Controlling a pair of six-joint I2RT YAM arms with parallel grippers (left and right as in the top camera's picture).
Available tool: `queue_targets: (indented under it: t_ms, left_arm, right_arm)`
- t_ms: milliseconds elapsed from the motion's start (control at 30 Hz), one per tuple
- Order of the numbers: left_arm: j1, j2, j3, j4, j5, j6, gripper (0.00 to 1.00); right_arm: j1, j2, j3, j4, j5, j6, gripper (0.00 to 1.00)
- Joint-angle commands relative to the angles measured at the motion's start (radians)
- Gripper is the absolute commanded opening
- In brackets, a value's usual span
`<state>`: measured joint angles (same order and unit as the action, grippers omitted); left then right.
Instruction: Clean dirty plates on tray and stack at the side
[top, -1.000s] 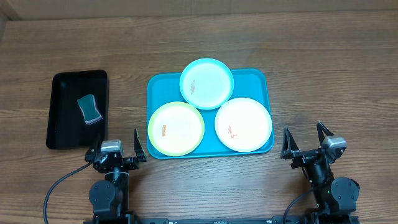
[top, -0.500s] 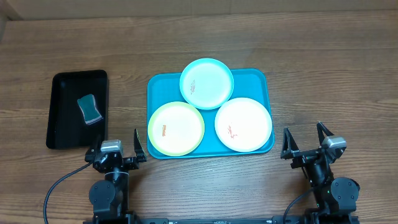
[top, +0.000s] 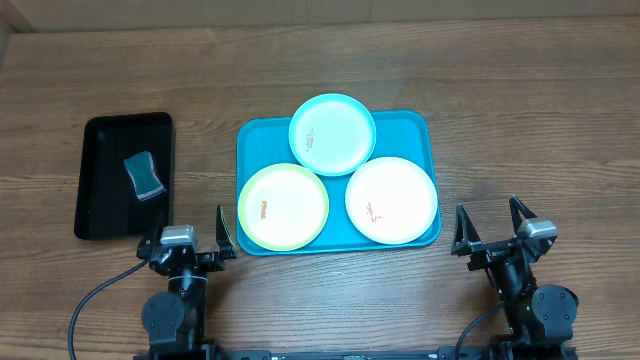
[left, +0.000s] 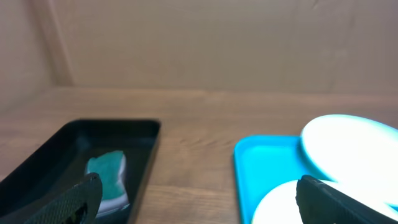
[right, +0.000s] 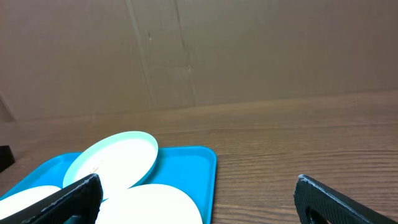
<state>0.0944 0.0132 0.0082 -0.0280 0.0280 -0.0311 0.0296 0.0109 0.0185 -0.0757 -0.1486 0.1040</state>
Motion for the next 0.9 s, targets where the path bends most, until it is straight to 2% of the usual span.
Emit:
queue_targets:
  t_ms: [0, 133, 233, 300, 400, 500, 700, 867]
  left_arm:
    - [0.008, -0.002, -0.003, 0.042, 0.183, -0.126, 1.00]
    - [0.008, -0.002, -0.003, 0.105, 0.312, -0.258, 1.00]
    - [0.008, -0.002, -0.003, 0.248, 0.422, -0.366, 1.00]
    - [0.008, -0.002, -0.003, 0.409, 0.483, -0.369, 1.00]
    - [0.008, -0.002, -0.003, 0.642, 0.482, -0.348, 1.00]
    - [0.008, -0.002, -0.002, 0.743, 0.432, -0.370, 1.00]
    - [0.008, -0.001, 0.067, 0.665, 0.322, -0.327, 1.00]
    - [0.008, 0.048, 0.237, 0.524, 0.303, -0.129, 0.99]
  right_arm:
    - [0.002, -0.008, -0.010, 0.004, 0.014, -0.004, 1.00]
    - [0.002, -0.008, -0.010, 0.004, 0.014, -0.004, 1.00]
    - [0.002, -0.008, -0.010, 0.004, 0.014, -0.004, 1.00]
    - [0.002, -0.008, -0.010, 0.004, 0.014, -0.003, 1.00]
    - [0.002, -0.008, -0.010, 0.004, 0.014, -0.003, 1.00]
    - [0.002, -0.008, -0.010, 0.004, 0.014, -0.004, 1.00]
    - [0.002, -0.008, -0.010, 0.004, 0.014, -0.004, 1.00]
    - [0.002, -0.008, -0.010, 0.004, 0.014, -0.003, 1.00]
